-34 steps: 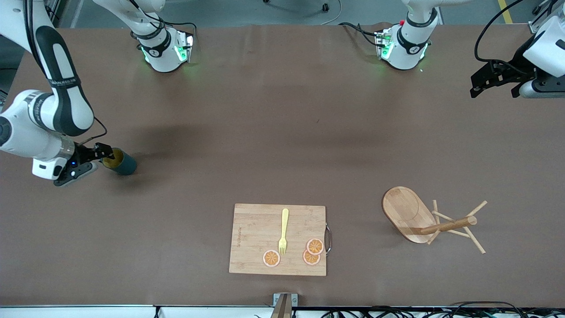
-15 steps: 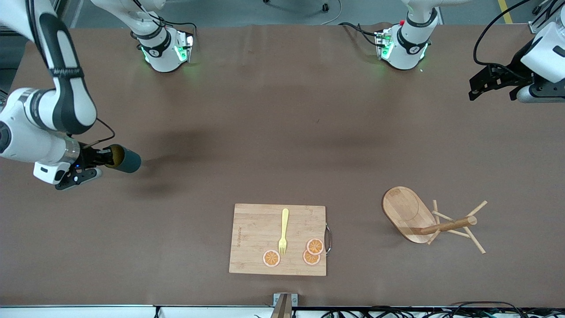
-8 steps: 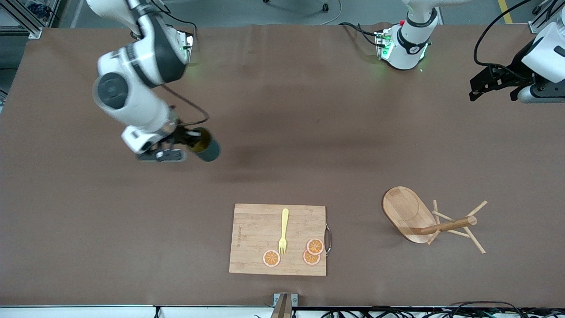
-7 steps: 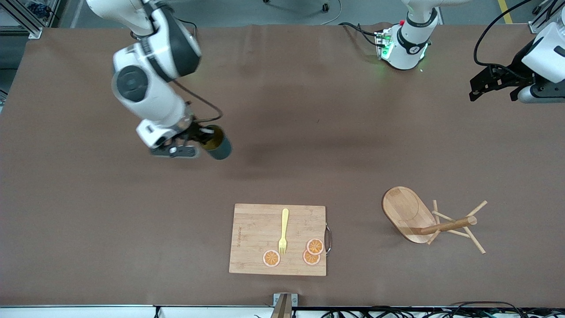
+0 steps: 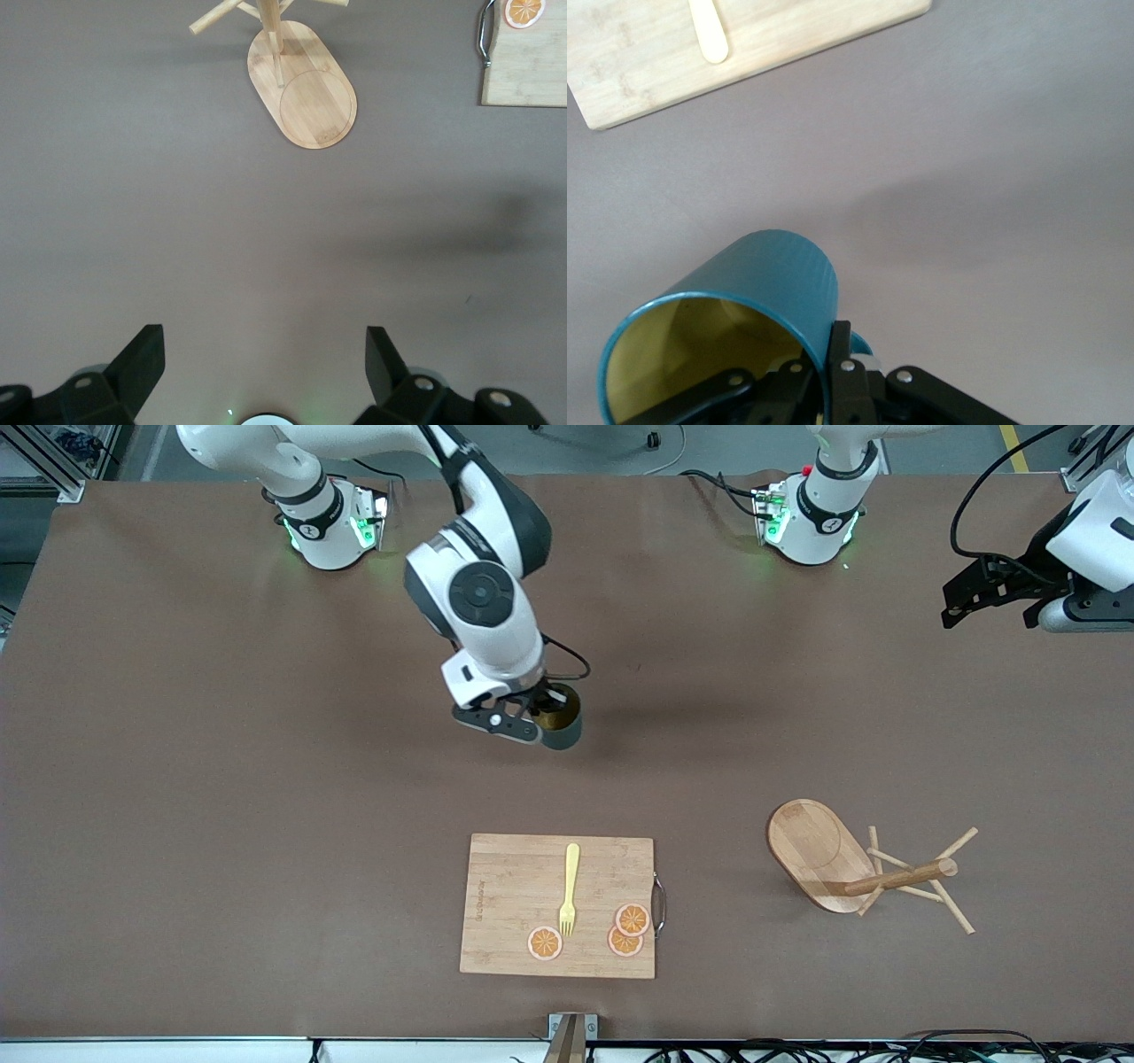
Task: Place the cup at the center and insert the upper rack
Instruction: 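Carry the teal mug with the right gripper to the table center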
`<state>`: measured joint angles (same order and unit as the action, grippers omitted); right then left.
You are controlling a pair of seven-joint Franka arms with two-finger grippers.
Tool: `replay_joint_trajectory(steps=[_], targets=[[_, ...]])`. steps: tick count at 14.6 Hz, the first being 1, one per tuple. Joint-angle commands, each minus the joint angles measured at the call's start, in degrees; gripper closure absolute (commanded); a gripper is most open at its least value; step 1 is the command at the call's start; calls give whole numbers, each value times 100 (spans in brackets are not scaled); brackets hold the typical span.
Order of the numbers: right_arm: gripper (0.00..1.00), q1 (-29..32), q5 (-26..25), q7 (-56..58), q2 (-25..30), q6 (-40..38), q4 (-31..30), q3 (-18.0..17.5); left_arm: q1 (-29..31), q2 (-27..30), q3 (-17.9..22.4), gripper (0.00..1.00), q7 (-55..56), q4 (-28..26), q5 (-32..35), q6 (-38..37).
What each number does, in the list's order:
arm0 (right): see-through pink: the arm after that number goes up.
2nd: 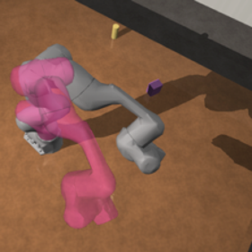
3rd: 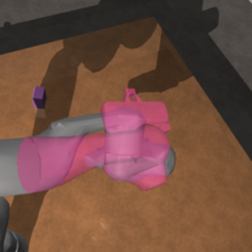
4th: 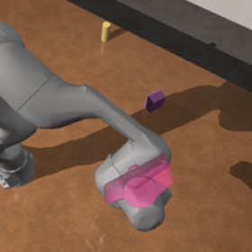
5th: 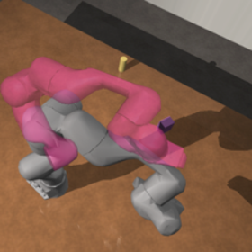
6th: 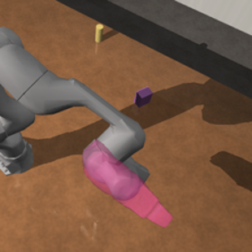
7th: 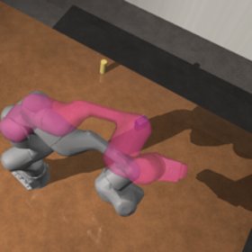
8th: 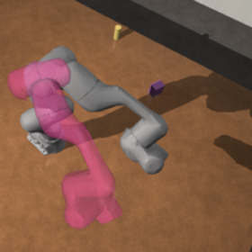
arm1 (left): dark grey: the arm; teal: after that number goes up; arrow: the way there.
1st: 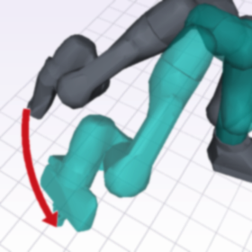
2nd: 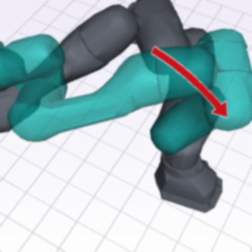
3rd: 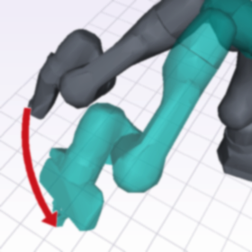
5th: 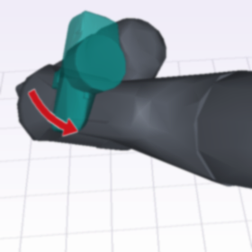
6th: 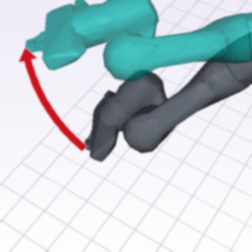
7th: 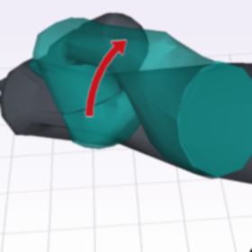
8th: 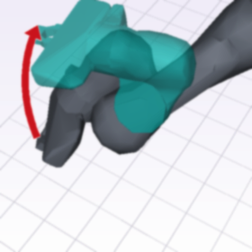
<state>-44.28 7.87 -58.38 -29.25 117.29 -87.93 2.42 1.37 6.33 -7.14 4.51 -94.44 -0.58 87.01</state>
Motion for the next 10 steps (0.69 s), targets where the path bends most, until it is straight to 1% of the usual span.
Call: replay_joint_trajectory(steps=[1,3,7,10], targets=[[100,-203,-101,-384,-343,153,241,101,3,-53,-6,0,-4,110,5,-18],[100,-344,-207,-420,-580,267,241,110,12,-53,-6,0,15,110,-3,-9],[99,-485,-207,-648,-880,654,241,110,3,-140,-6,0,23,110,5,9],[98,-555,-207,-675,-1056,698,233,110,-23,-149,-15,0,23,101,-3,9]])
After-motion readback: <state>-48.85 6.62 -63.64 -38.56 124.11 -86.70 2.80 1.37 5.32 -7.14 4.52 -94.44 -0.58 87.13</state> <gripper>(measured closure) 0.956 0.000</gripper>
